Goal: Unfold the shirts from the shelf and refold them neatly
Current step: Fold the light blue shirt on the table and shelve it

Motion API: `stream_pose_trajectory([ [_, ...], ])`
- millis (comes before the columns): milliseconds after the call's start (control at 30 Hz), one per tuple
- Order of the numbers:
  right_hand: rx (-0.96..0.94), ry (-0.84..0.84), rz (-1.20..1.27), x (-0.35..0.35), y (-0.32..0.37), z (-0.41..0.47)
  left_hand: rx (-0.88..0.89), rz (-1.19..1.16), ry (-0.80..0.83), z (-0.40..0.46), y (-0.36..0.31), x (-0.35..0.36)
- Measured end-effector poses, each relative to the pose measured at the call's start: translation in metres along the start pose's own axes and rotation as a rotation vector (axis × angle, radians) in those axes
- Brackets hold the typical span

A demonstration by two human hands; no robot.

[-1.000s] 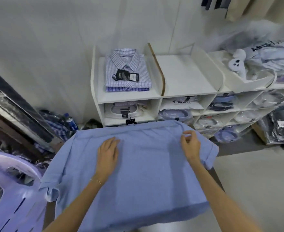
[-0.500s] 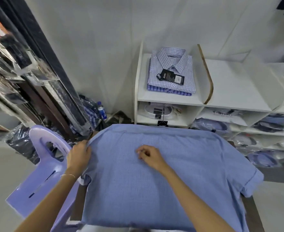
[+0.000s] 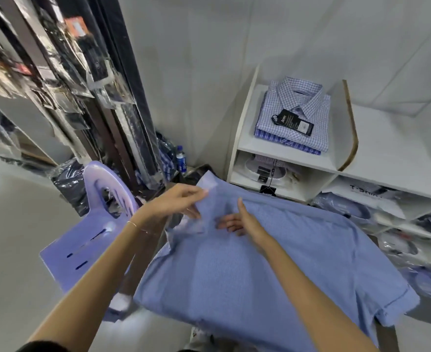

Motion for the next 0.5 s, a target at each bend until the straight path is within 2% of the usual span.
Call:
stream_pose_trajectory([
  [33,0.012,0.018,0.057,-0.001,0.0,0.002,-0.012,-0.108,0.027,-0.005,-0.004,0.011],
  [100,0.032,0.028,0.12,-0.005,-0.001,0.006,-0.003,-0.21,-0.134,-0.015,0.005,0.017],
  [200,0.044,0.012,0.055,-0.008,-0.002,0.006,-0.021,-0.147,-0.633,-0.052,0.051,0.013],
  [267,0.036,-0.003,-0.045,-0.011,-0.007,0.01,-0.164,-0.046,-0.944,-0.09,0.089,0.014],
  [367,0.005,-0.018,-0.139,-0.009,-0.006,0.007,-0.428,-0.152,-1.289,-0.15,0.137,0.037],
  [433,-0.025,-0.018,-0.15,-0.006,-0.003,0.002,-0.554,-0.302,-1.409,-0.178,0.169,0.061],
  [500,-0.049,-0.014,-0.174,-0.004,0.0,-0.002,-0.606,-0.413,-1.299,-0.186,0.197,0.084],
])
Point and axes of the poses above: each hand's wrist, its own z-axis towards the middle knuckle, its own x-axis out of the palm, y = z × x, the point moved 5 cm from there along z, towards the middle knuckle, and after that the axes turned 6 degrees about y, right-handed, at the moved point
